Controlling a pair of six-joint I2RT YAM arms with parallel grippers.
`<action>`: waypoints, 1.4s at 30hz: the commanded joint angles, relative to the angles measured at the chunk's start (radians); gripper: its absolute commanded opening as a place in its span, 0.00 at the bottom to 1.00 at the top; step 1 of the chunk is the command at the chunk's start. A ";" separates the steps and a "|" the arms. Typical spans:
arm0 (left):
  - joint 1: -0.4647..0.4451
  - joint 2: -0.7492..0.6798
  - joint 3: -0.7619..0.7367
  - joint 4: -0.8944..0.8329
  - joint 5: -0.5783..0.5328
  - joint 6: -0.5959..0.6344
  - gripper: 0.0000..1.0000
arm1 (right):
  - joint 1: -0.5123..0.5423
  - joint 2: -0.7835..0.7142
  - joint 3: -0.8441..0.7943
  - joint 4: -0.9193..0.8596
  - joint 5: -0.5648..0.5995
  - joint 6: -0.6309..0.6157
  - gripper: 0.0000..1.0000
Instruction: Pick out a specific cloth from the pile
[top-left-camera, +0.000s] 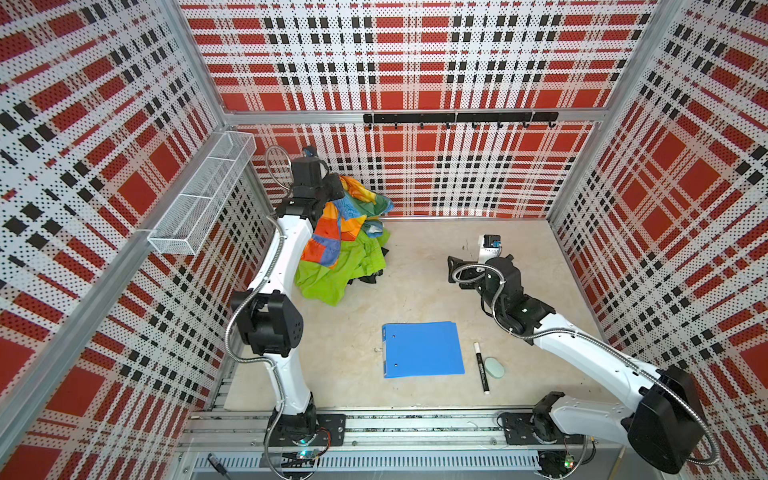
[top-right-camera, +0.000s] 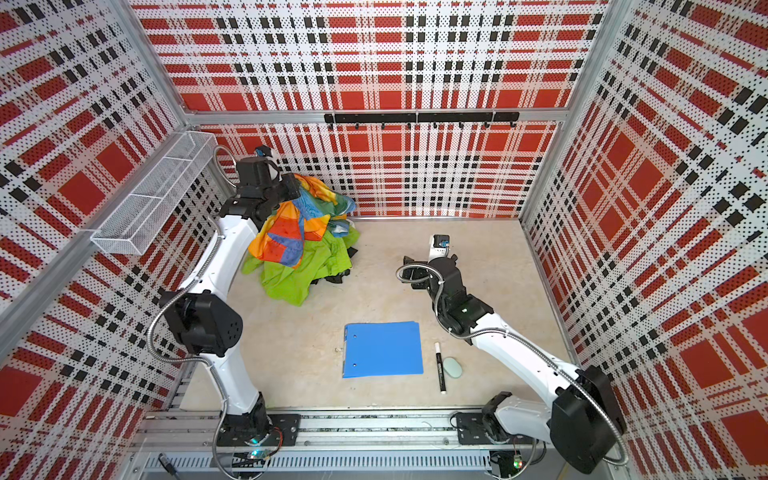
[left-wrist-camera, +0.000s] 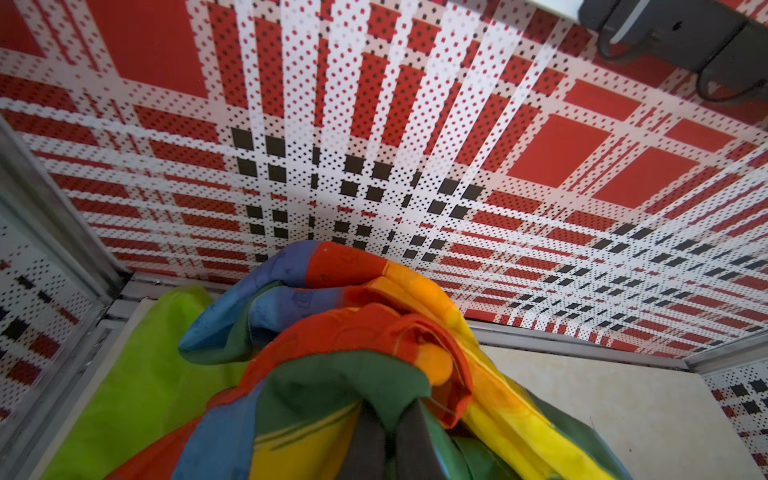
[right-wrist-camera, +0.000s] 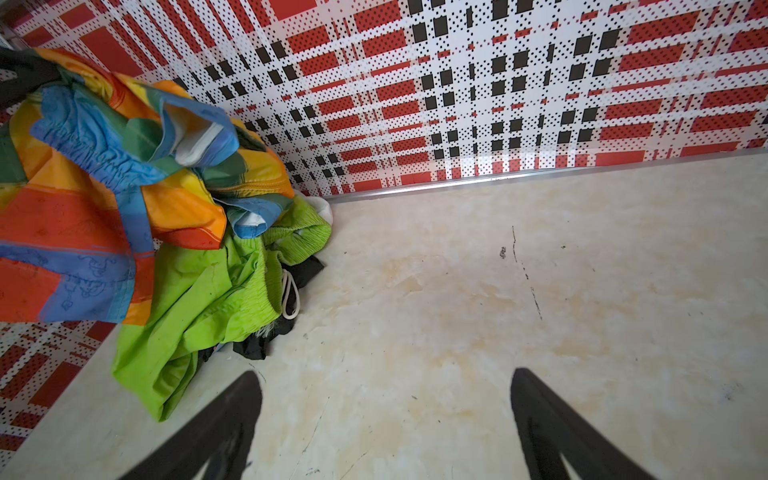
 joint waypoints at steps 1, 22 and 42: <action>-0.022 0.014 0.020 0.127 0.046 0.046 0.00 | 0.005 -0.012 -0.019 0.020 0.005 0.017 1.00; -0.068 0.163 -0.341 0.343 0.115 0.130 0.08 | 0.015 0.012 -0.033 0.029 -0.015 0.038 1.00; -0.057 0.346 -0.173 0.037 0.133 0.175 0.30 | 0.025 -0.017 -0.050 0.026 -0.002 0.054 1.00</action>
